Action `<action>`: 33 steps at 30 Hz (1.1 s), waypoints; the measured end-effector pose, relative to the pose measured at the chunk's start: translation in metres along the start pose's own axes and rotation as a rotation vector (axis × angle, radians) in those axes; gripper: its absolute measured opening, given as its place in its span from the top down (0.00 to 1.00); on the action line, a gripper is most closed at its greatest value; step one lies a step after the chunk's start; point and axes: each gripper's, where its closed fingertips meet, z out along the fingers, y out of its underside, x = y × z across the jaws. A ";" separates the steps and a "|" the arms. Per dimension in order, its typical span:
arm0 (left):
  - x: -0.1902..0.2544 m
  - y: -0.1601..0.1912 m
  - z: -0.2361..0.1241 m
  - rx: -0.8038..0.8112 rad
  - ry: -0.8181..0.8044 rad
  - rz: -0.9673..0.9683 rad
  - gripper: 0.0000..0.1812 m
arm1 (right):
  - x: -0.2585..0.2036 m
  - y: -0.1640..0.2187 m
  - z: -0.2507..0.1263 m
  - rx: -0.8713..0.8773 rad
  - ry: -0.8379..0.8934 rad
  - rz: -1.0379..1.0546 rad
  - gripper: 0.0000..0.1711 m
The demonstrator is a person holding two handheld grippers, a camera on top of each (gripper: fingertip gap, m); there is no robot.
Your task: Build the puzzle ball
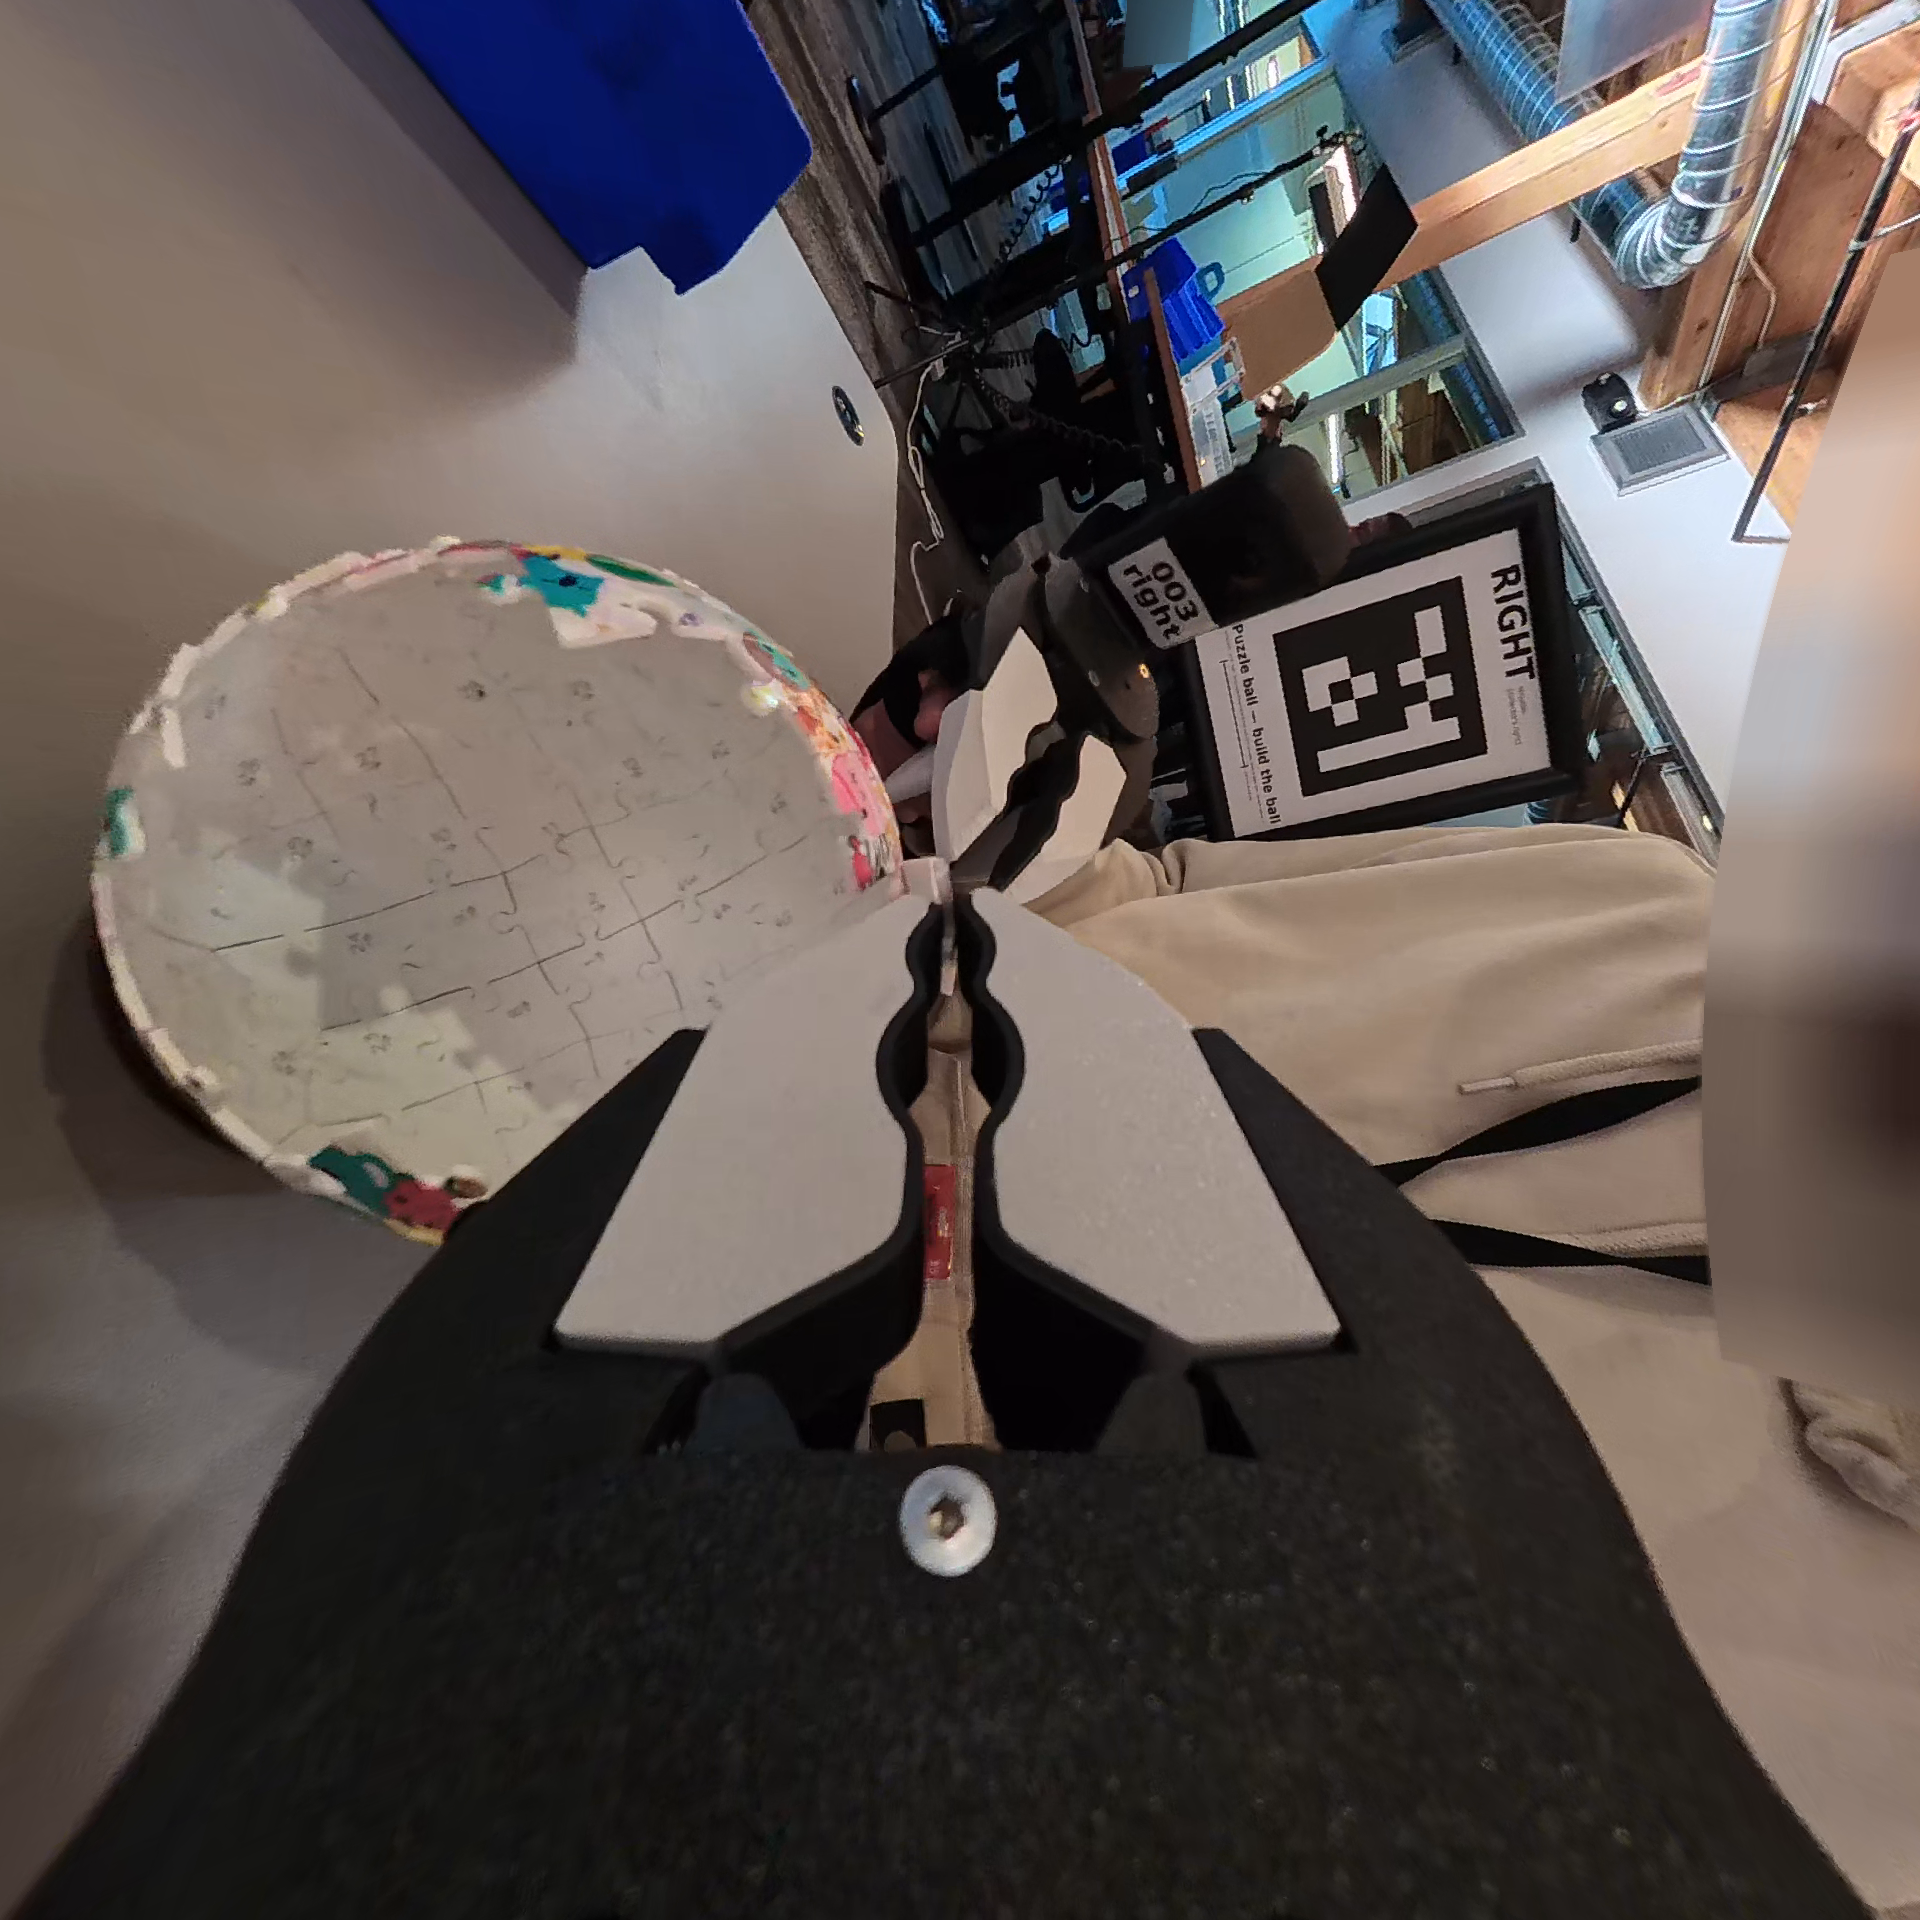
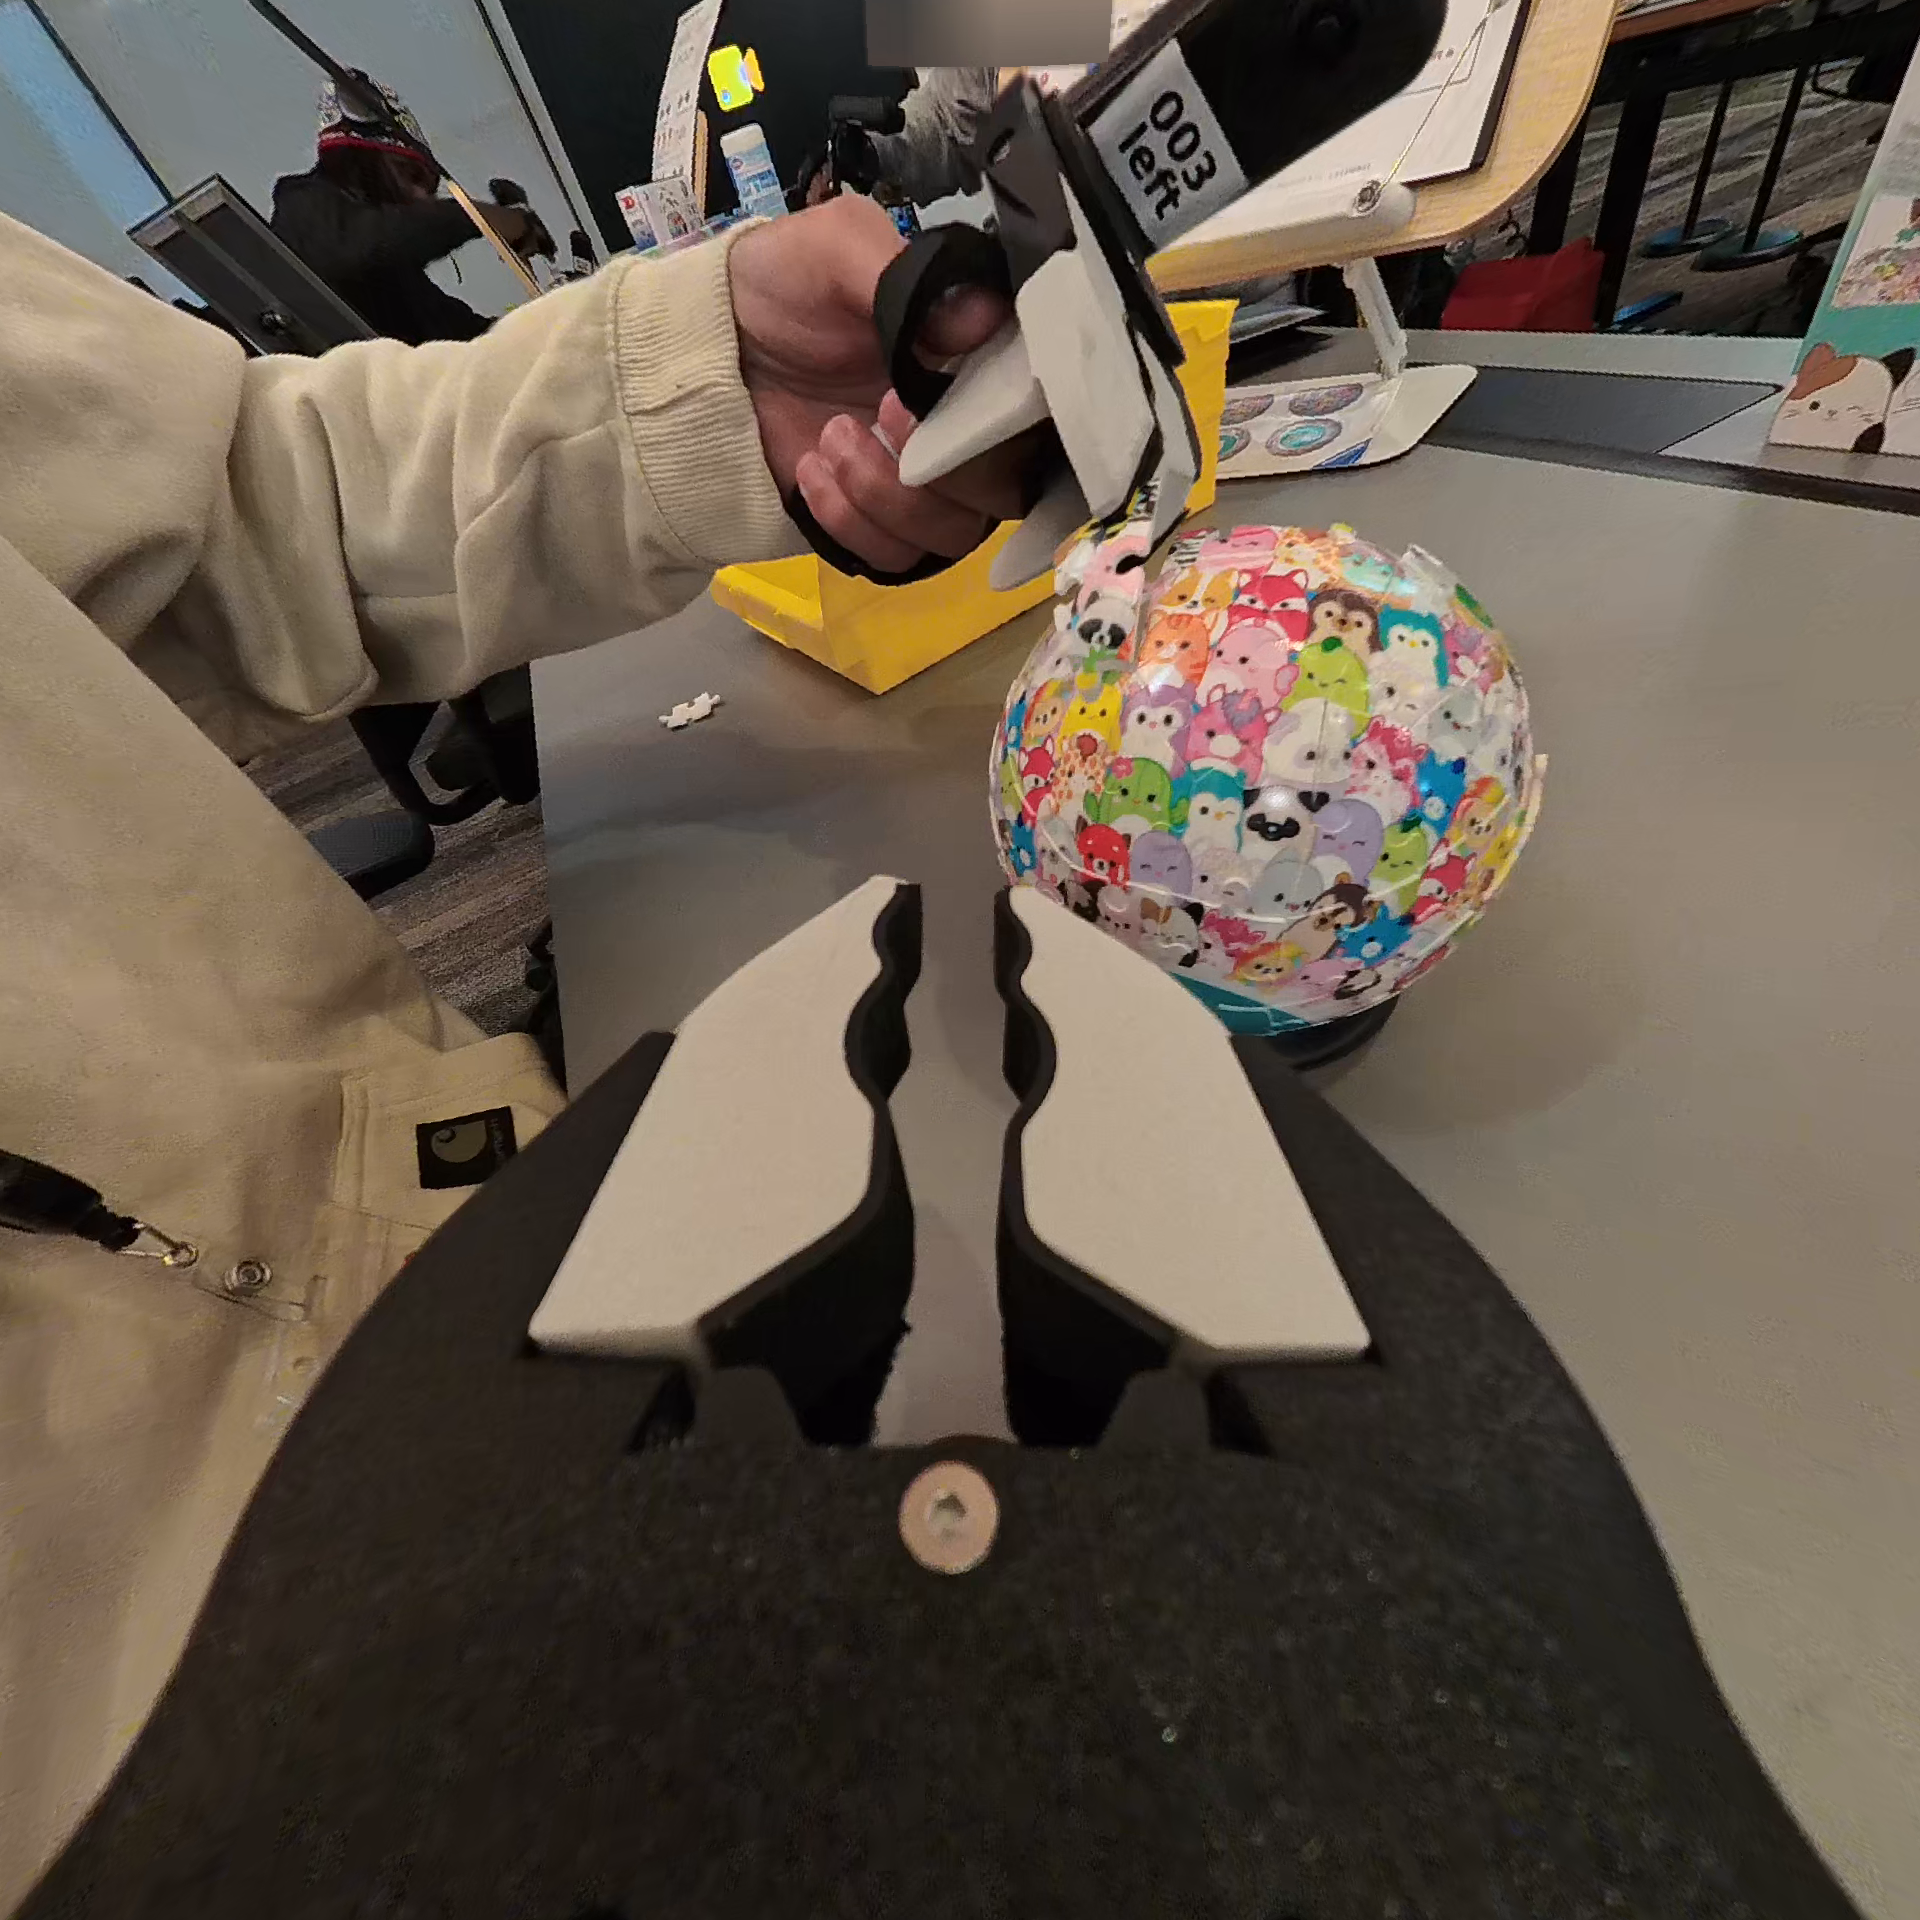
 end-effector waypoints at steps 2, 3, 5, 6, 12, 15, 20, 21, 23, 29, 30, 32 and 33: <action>-0.001 -0.001 0.000 0.008 0.001 -0.005 0.99 | -0.001 0.000 0.000 -0.002 0.000 -0.005 0.92; -0.001 -0.001 0.000 0.009 0.007 -0.009 0.99 | -0.001 0.000 0.000 -0.001 -0.001 -0.006 0.92; -0.002 -0.001 0.001 0.011 0.011 -0.009 0.99 | -0.001 0.000 0.000 -0.001 -0.003 -0.005 0.92; -0.002 0.000 0.001 0.012 0.012 -0.008 0.99 | -0.001 0.000 0.000 -0.001 -0.002 -0.004 0.92; -0.004 0.000 0.000 0.031 0.002 0.002 0.99 | -0.002 -0.001 -0.001 0.002 -0.010 -0.003 0.92; -0.006 0.001 0.000 0.034 -0.012 0.020 0.99 | -0.003 -0.001 -0.001 0.002 -0.015 -0.002 0.92; -0.006 0.001 0.000 0.043 -0.021 0.040 0.98 | -0.004 -0.001 -0.001 -0.001 -0.021 -0.003 0.92; -0.006 0.001 -0.001 0.047 -0.026 0.047 0.98 | -0.004 0.000 -0.001 -0.001 -0.021 -0.002 0.92; -0.007 0.001 -0.001 0.053 -0.031 0.060 0.98 | -0.004 -0.001 -0.001 0.000 -0.023 -0.001 0.92; -0.009 0.001 -0.003 0.071 -0.063 0.086 0.98 | -0.006 -0.003 0.002 -0.005 0.011 -0.094 0.90; -0.008 0.000 -0.004 0.078 -0.062 0.088 0.98 | -0.007 -0.006 0.004 -0.001 0.040 -0.170 0.89; -0.007 0.000 -0.004 0.073 -0.057 0.090 0.98 | -0.005 -0.014 0.010 0.010 0.145 -0.361 0.83; -0.008 0.001 -0.003 0.072 -0.061 0.091 0.98 | -0.006 -0.017 0.013 0.005 0.187 -0.440 0.84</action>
